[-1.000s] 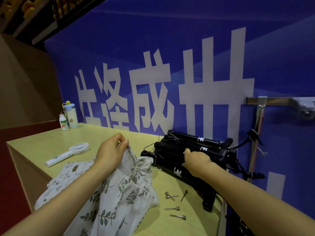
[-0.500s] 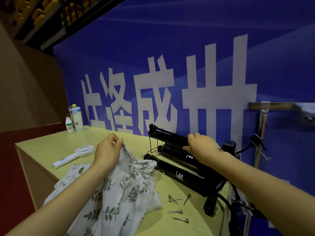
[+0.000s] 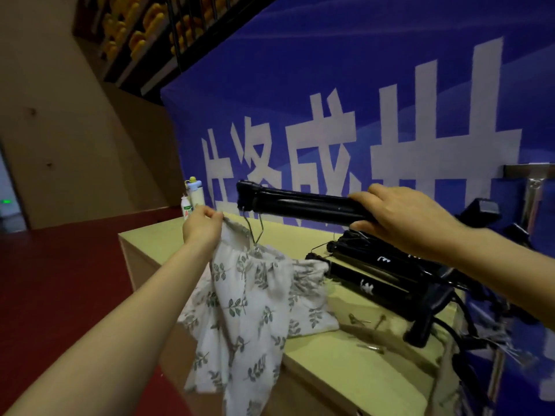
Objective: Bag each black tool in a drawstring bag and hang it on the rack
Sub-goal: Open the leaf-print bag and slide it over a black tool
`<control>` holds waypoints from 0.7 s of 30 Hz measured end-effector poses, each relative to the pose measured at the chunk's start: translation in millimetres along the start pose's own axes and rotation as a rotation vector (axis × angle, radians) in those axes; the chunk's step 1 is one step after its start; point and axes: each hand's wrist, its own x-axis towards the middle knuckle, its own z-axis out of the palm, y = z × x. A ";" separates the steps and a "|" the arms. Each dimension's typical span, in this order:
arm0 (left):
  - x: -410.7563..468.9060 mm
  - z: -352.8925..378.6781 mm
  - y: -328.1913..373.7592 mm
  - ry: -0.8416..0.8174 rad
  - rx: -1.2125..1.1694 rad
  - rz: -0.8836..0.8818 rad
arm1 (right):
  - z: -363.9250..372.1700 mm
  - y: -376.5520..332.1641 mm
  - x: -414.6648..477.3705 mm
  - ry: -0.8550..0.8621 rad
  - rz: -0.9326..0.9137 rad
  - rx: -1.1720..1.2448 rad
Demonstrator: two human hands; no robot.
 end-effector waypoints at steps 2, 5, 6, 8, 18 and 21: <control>3.0 -18.4 -0.2 0.015 -0.039 -0.012 | -7.5 -14.7 -1.5 0.008 -0.068 0.006; 3.3 -40.8 3.6 -0.002 -0.108 -0.065 | -12.6 -27.4 -3.9 0.039 -0.144 0.004; 4.6 -47.4 3.9 -0.027 -0.151 -0.071 | -14.0 -29.7 -4.0 0.061 -0.179 0.002; 5.1 -56.9 7.0 -0.080 -0.205 -0.078 | -16.0 -34.2 -2.9 0.104 -0.237 -0.003; -3.2 -78.7 5.9 -0.054 -0.122 -0.156 | -39.8 -43.0 -1.1 0.205 -0.292 0.098; -0.5 -78.7 6.8 -0.206 -0.217 -0.161 | -24.3 -50.2 -1.6 0.166 -0.346 0.049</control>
